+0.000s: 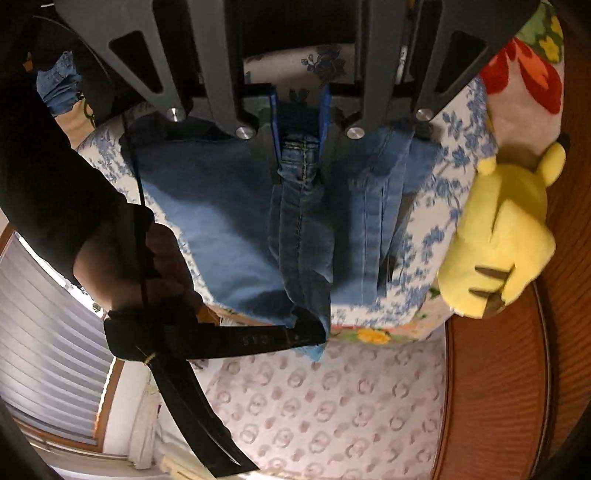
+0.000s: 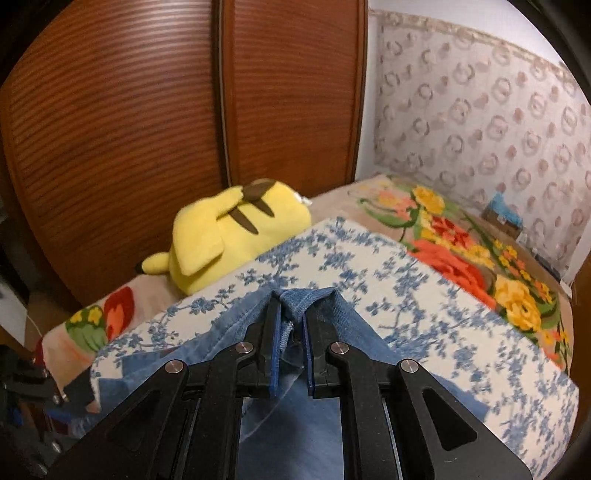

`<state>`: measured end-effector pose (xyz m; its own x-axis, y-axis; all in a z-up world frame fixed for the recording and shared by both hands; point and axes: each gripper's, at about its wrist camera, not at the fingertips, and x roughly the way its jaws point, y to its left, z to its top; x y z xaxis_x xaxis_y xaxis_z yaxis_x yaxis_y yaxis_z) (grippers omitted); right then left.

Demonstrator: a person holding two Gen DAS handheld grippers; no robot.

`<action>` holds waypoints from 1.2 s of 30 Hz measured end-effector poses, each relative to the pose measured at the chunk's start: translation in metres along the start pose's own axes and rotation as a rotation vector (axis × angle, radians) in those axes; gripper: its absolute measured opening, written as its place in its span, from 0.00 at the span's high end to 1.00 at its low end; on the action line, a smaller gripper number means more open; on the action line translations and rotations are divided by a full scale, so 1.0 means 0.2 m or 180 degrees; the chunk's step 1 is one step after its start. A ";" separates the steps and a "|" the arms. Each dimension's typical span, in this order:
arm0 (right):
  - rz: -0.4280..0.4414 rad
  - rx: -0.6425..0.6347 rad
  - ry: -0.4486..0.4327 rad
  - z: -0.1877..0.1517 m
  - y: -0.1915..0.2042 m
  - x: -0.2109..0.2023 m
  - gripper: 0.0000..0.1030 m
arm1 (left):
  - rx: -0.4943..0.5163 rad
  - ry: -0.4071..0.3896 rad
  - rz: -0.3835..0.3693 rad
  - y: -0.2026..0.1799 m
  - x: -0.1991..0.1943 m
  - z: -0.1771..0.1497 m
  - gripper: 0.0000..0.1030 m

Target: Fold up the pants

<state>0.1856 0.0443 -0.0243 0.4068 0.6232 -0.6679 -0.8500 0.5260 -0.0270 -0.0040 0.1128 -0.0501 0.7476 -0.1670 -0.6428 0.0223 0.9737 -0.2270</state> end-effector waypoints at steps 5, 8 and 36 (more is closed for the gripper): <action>-0.0031 0.0058 0.0022 -0.01 -0.01 0.04 0.87 | 0.0050 0.0013 0.0118 0.02 0.03 -0.01 0.66; -0.0032 0.0135 -0.0079 0.00 -0.03 -0.01 0.65 | 0.0085 -0.0056 0.0176 0.02 0.00 0.00 0.58; -0.0081 0.0086 0.0312 -0.16 -0.10 0.15 0.60 | -0.0134 0.0054 0.0535 0.22 0.06 -0.06 0.54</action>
<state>0.2039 0.0331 -0.0682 0.3925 0.5505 -0.7368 -0.8299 0.5572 -0.0258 -0.0017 0.1520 -0.0772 0.7271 -0.0053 -0.6865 -0.1302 0.9807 -0.1456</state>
